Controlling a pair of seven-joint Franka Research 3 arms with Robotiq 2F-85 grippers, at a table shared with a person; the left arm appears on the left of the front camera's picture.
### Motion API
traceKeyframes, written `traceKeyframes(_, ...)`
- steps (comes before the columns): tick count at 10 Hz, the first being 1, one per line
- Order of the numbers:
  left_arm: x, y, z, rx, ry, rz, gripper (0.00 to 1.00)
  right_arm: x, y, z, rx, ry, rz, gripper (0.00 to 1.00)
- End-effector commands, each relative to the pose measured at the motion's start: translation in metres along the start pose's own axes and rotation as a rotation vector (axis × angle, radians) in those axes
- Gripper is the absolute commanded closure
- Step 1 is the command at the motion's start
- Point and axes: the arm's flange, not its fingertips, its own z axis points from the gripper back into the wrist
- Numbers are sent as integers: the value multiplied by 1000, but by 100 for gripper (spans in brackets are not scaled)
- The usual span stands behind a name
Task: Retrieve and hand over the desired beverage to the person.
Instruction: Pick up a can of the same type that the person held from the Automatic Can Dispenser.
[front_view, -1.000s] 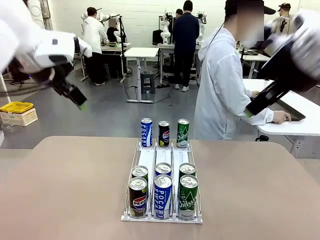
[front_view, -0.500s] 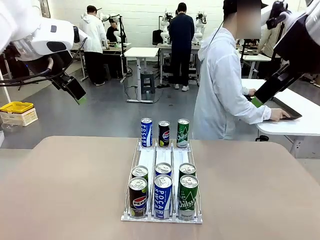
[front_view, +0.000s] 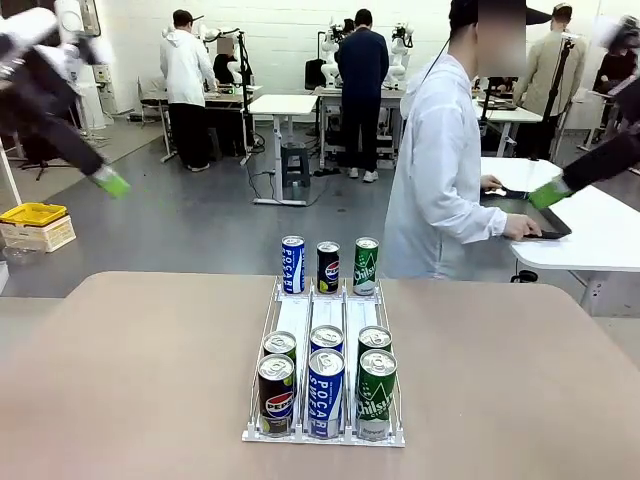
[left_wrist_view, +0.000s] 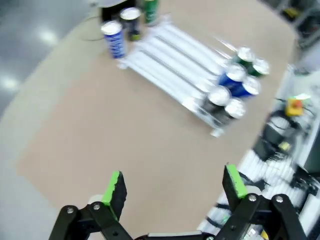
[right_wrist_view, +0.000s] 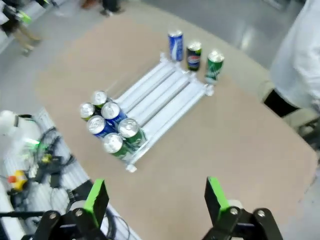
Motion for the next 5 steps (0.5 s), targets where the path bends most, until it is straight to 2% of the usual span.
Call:
traceKeyframes(1,-16,44,39,-156,13,118,0,-20,-42,17,85,-1,-117,0)
traceKeyframes(3,-57,69,76,-152,-151,203,0,-54,-78,42,82,-114,-211,0)
traceKeyframes(5,-92,72,93,-86,-297,311,0,-78,-82,68,39,-201,-232,0)
